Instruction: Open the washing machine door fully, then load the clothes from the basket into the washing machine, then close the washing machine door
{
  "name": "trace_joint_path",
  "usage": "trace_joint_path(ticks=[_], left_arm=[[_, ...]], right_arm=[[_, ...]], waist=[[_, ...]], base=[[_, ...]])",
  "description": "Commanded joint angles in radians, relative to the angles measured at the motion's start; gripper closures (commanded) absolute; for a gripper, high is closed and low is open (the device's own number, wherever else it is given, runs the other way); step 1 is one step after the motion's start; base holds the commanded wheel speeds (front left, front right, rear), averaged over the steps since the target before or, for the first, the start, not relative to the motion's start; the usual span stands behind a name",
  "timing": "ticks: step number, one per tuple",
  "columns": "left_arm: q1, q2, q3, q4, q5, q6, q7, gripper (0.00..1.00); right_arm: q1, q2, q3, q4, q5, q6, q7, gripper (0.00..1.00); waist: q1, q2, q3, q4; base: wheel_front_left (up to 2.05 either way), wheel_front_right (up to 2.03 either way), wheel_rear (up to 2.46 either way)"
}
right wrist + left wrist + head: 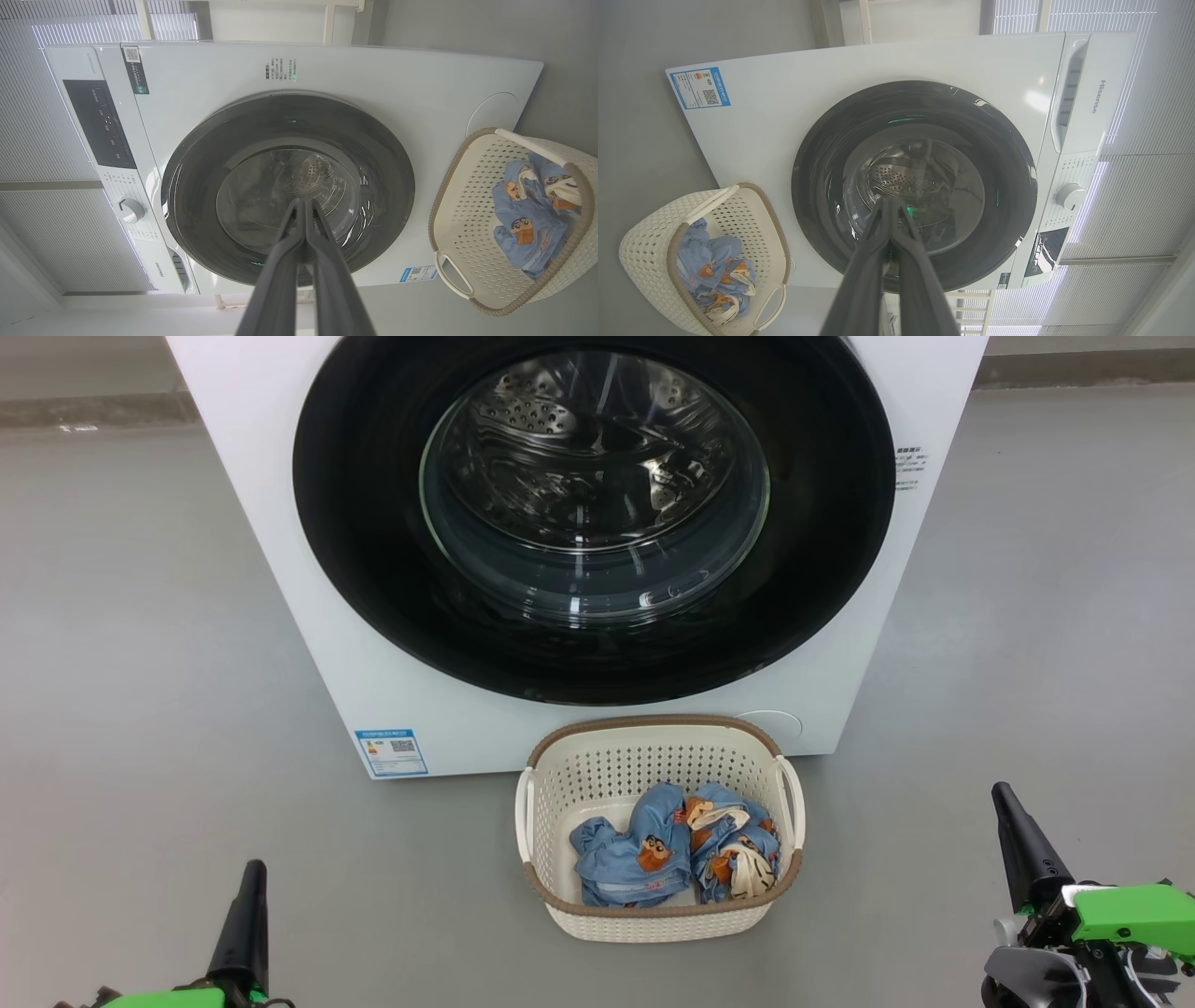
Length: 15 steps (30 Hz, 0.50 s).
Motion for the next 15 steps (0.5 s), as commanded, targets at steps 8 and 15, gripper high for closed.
trace_joint_path(ticks=[8,15], left_arm=[[-0.048,0.013,0.032,-0.021,0.010,-0.007,0.009,1.00],[0.027,-0.014,-0.003,0.032,0.004,0.001,-0.004,0.00]], right_arm=[[-0.042,-0.011,0.021,-0.025,-0.006,0.005,0.011,1.00],[0.024,0.017,0.002,0.039,0.000,0.000,-0.005,0.00]], waist=[[0.0000,0.0000,0.000,0.000],[0.0000,0.0000,0.001,0.000]], base=[[0.00,0.00,0.00],[0.00,0.00,0.00]])
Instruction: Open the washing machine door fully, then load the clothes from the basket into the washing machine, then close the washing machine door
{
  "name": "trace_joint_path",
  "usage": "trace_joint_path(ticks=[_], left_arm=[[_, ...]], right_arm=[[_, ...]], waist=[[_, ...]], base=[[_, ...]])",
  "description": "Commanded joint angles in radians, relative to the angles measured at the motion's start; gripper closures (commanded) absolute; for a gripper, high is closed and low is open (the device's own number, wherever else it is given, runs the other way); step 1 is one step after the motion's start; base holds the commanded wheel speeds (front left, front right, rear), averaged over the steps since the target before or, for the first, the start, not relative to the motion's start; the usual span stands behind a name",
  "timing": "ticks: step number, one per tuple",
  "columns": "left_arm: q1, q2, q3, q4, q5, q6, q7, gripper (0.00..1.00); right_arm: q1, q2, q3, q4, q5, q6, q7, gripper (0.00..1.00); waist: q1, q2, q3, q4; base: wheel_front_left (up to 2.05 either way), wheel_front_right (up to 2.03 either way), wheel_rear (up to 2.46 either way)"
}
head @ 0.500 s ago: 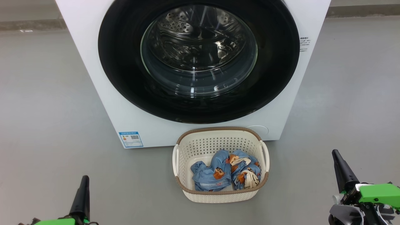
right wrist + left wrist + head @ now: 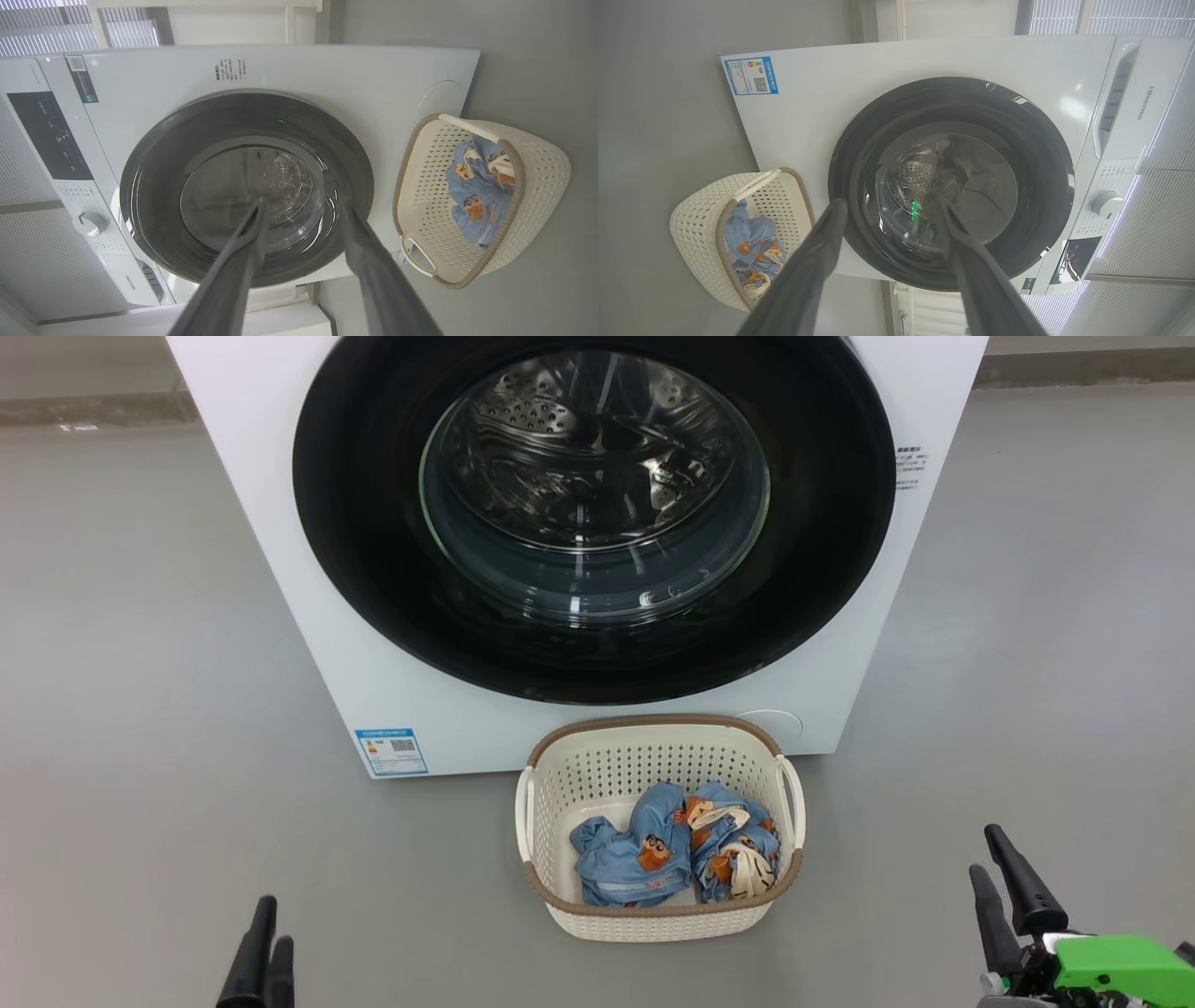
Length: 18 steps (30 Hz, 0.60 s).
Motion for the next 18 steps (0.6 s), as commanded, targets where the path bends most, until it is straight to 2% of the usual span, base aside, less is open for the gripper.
trace_joint_path(ticks=[1,5,9,18], left_arm=[[-0.020,0.005,0.000,-0.025,0.005,0.000,-0.006,0.00],[-0.020,0.006,-0.005,-0.034,0.017,-0.001,-0.018,0.00],[-0.018,0.011,-0.008,-0.042,0.044,-0.001,-0.029,0.00],[-0.017,0.012,-0.010,-0.058,0.137,-0.001,-0.052,0.00]], right_arm=[[-0.024,-0.008,0.003,-0.024,-0.001,0.000,-0.005,0.00],[-0.025,-0.010,0.010,-0.027,-0.009,0.000,-0.016,0.00],[-0.027,-0.016,0.021,-0.030,-0.028,0.001,-0.029,0.00],[-0.034,-0.032,0.042,-0.036,-0.103,0.001,-0.054,0.00]], waist=[[0.0003,-0.0001,0.001,0.000],[0.0016,-0.0001,-0.002,0.003],[0.0002,-0.0001,-0.001,0.005],[0.0000,-0.0001,0.000,0.010]], base=[[0.00,0.00,0.00],[0.00,0.00,0.00],[0.00,0.00,0.00],[0.00,0.00,0.00]])
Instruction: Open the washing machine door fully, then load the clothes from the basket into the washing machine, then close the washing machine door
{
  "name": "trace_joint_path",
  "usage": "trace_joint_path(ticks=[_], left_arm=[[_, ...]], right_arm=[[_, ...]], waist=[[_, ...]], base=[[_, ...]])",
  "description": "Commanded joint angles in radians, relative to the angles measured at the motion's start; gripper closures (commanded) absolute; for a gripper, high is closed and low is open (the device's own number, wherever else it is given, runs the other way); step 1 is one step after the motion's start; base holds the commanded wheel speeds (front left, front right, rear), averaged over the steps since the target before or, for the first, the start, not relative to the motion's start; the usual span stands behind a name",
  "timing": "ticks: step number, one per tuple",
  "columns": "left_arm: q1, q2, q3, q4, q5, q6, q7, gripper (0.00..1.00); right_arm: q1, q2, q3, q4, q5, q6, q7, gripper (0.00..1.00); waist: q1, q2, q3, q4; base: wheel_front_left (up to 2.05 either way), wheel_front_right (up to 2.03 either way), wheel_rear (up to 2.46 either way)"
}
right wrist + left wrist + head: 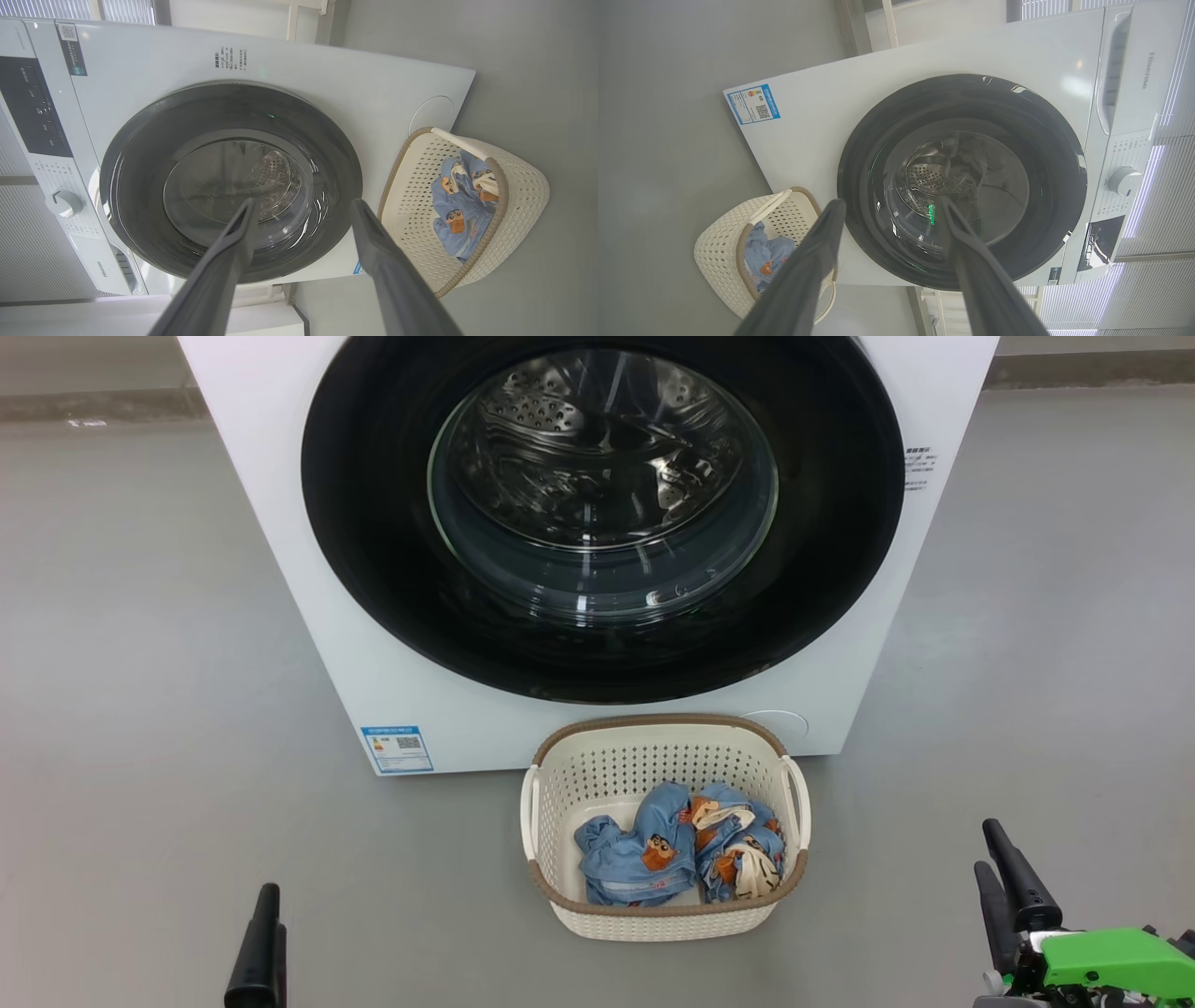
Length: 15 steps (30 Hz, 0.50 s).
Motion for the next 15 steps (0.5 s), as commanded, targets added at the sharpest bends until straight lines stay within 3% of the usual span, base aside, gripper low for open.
trace_joint_path(ticks=[1,15], left_arm=[[-0.019,0.013,0.004,-0.036,0.034,-0.001,-0.011,0.00],[-0.018,0.017,-0.008,-0.058,0.247,-0.002,-0.051,0.00]], right_arm=[[-0.038,-0.017,0.010,-0.032,-0.031,0.002,-0.011,0.00],[-0.040,-0.032,0.035,-0.063,-0.268,0.002,-0.051,0.00]], waist=[[-0.0001,0.0000,0.000,0.001],[-0.0001,0.0000,0.004,0.012]], base=[[0.00,0.00,0.00],[0.00,0.00,0.00]])
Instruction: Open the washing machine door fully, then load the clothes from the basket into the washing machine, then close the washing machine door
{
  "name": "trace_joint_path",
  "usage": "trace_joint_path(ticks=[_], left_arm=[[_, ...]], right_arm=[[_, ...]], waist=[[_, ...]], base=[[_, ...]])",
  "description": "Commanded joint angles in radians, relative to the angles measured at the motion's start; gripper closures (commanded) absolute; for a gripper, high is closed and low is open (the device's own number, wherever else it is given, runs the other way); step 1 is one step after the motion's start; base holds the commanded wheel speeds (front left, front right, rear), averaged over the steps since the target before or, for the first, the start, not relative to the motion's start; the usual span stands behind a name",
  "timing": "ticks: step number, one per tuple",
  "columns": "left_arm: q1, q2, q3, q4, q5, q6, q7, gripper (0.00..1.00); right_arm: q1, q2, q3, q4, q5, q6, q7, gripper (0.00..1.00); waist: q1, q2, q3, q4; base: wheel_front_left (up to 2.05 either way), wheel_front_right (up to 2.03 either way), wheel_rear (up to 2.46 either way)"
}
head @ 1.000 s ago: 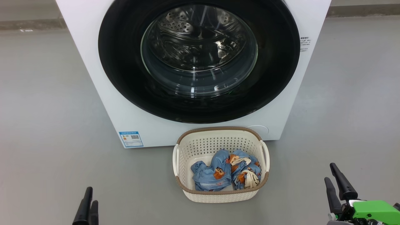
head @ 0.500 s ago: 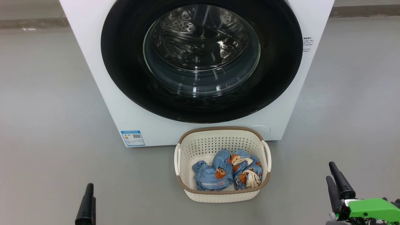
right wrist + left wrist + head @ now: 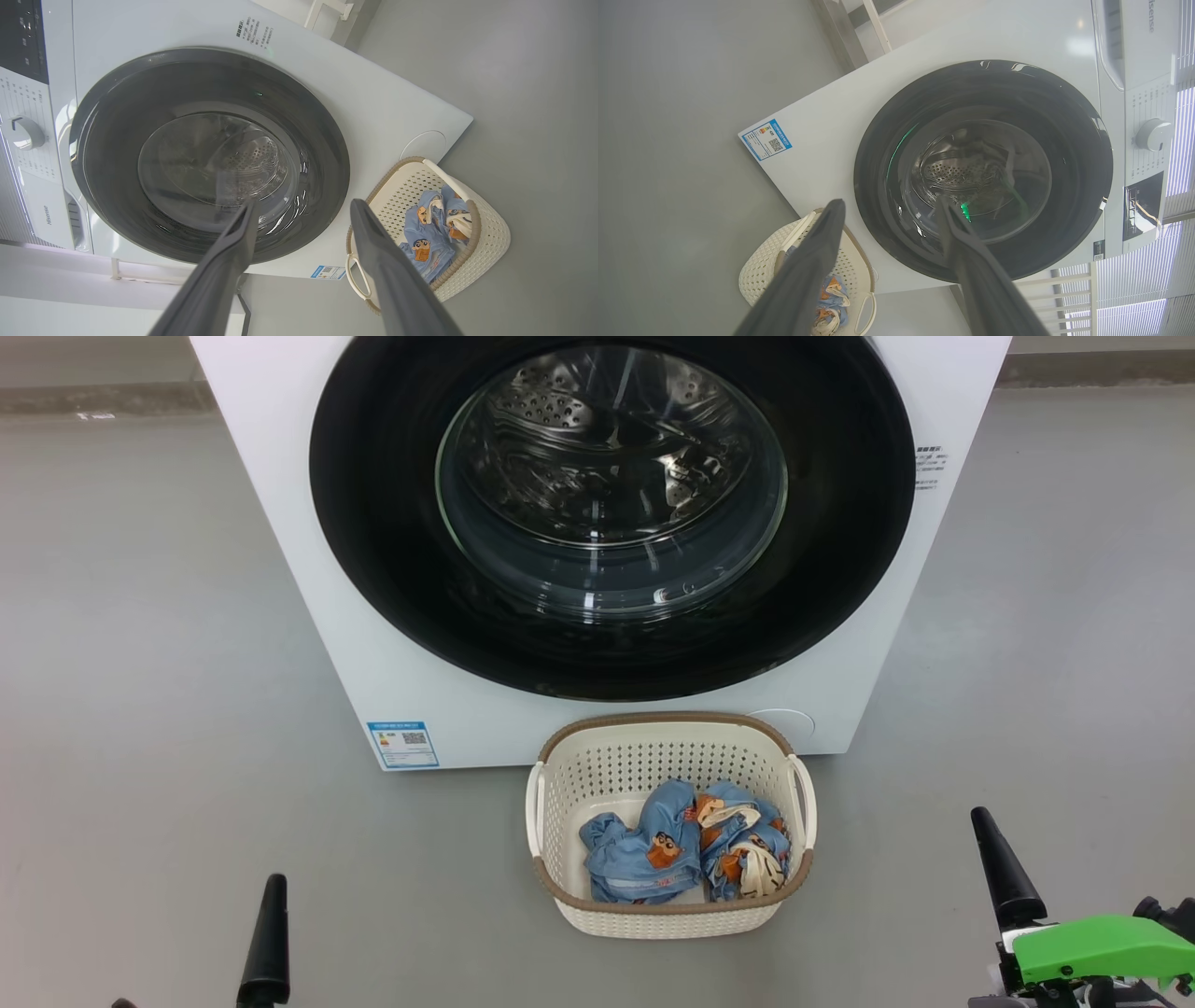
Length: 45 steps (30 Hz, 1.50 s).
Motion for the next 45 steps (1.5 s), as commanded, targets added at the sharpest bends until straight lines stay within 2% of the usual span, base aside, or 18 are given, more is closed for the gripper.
trace_joint_path(ticks=[1,9,45], left_arm=[[-0.018,0.013,0.005,-0.035,0.044,-0.003,-0.015,0.00],[-0.017,0.011,0.001,-0.046,0.153,-0.003,-0.040,0.00],[-0.014,0.012,-0.020,-0.102,0.551,-0.005,-0.139,0.00]], right_arm=[[-0.039,-0.021,0.010,-0.033,-0.042,0.002,-0.012,0.00],[-0.041,-0.028,0.037,-0.045,-0.152,0.003,-0.037,0.00],[-0.054,-0.063,0.112,-0.070,-0.510,0.004,-0.137,0.00]], waist=[[-0.0001,0.0000,0.001,0.001],[-0.0001,0.0000,0.005,0.007],[-0.0001,0.0000,0.018,0.031]], base=[[0.00,0.00,0.00],[0.00,0.00,0.00],[0.00,0.00,0.00]])
